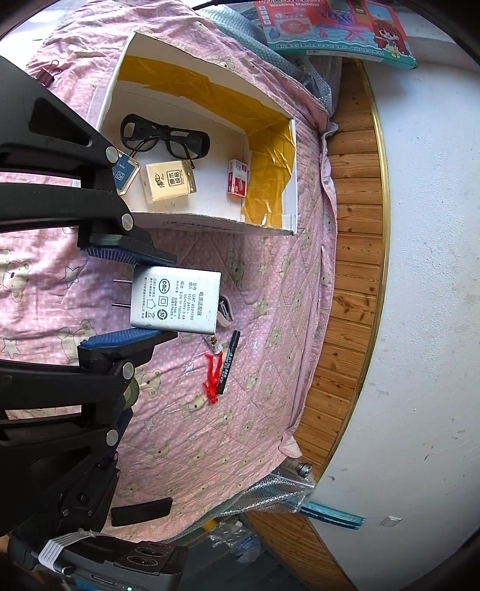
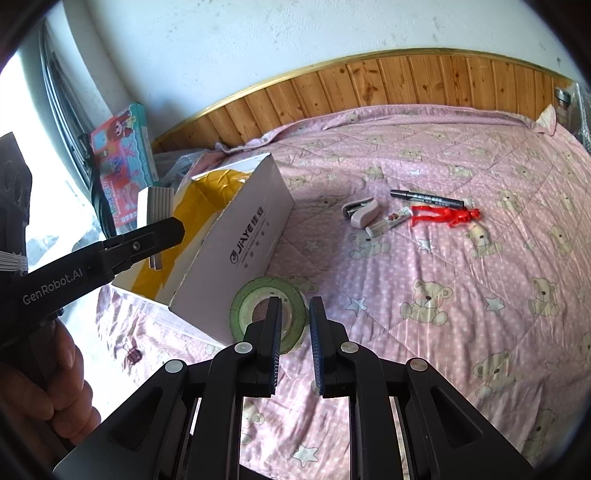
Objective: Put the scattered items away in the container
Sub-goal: 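Carry the charger and tape roll in both tools over the white box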
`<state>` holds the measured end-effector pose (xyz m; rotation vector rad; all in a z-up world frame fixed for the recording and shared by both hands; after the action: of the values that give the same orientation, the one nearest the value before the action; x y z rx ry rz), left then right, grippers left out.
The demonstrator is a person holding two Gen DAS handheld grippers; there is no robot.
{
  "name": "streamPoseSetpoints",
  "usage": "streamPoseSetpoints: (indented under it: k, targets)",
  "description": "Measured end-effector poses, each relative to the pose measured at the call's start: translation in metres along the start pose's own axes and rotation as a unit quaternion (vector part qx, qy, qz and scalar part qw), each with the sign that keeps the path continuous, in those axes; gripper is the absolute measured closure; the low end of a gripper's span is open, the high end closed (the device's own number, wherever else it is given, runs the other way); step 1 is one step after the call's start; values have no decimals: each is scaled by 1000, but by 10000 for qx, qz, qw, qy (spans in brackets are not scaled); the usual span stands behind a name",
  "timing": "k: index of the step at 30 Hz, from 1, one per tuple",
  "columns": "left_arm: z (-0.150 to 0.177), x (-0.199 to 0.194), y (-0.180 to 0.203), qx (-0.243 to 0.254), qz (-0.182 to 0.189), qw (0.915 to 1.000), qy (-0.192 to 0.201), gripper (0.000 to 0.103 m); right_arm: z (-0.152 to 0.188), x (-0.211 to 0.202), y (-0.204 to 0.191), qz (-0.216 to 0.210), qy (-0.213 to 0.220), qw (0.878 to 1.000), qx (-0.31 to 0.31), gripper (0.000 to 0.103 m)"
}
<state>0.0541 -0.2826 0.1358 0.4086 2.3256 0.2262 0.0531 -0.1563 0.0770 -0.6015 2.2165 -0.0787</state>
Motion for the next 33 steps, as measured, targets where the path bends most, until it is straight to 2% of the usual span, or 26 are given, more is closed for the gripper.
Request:
streamPoseSetpoints:
  k: [19, 33]
  targets:
    - [-7, -42, -58, -407, -69, 9982, 438, 70, -12, -4, -71, -143, 92, 9986, -509, 88]
    - [-6, -55, -107, -682, -225, 9959, 543, 70, -25, 8, -117, -260, 88, 9960, -846, 88]
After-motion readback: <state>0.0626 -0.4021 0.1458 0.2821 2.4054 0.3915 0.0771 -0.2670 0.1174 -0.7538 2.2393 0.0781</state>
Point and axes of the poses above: each gripper's, at about its wrist camera, not at the fingertips, and x roughly the way its jaws point, y to its right, z to its underside, the point moved 4 cm from there along x, roughly the way its jaws point, and after that the axes turned 8 degrees about z, right-handed, at the moved point
